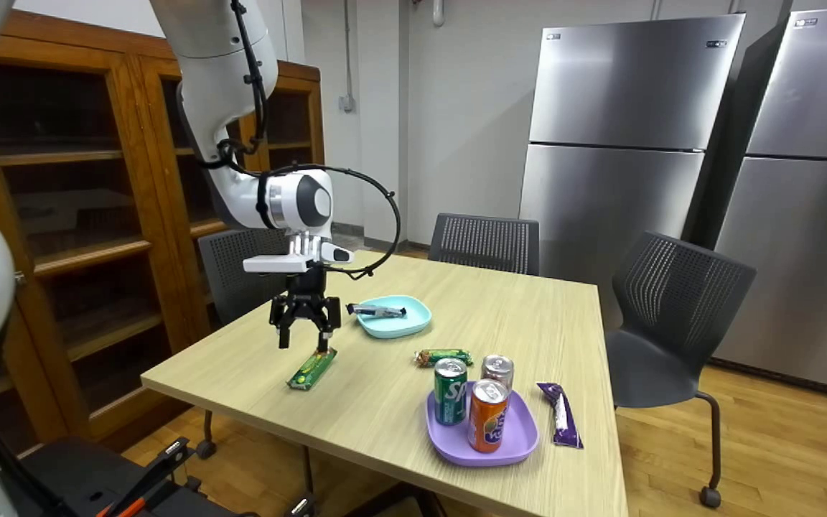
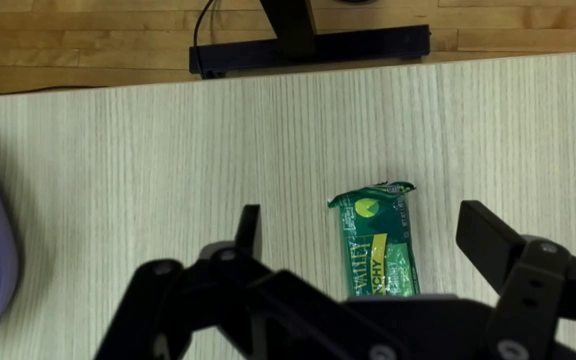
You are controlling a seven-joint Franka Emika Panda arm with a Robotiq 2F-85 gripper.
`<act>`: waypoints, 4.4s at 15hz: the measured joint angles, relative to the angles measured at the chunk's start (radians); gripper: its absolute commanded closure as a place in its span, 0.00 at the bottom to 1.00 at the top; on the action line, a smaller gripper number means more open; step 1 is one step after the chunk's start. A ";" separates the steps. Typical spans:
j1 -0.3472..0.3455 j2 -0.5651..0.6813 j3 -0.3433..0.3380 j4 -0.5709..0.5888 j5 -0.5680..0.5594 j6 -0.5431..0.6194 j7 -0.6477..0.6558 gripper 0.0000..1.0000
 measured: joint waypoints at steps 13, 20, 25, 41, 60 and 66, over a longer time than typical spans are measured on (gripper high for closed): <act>0.002 0.037 0.006 0.000 -0.016 0.087 -0.001 0.00; 0.007 0.050 0.017 -0.001 -0.017 0.173 -0.001 0.00; 0.007 0.088 0.013 0.002 -0.024 0.221 -0.005 0.00; 0.007 0.144 0.001 0.039 -0.024 0.279 -0.047 0.86; 0.008 0.096 -0.066 0.156 -0.016 0.301 0.076 0.86; 0.008 0.179 -0.085 0.297 0.002 0.271 0.165 0.86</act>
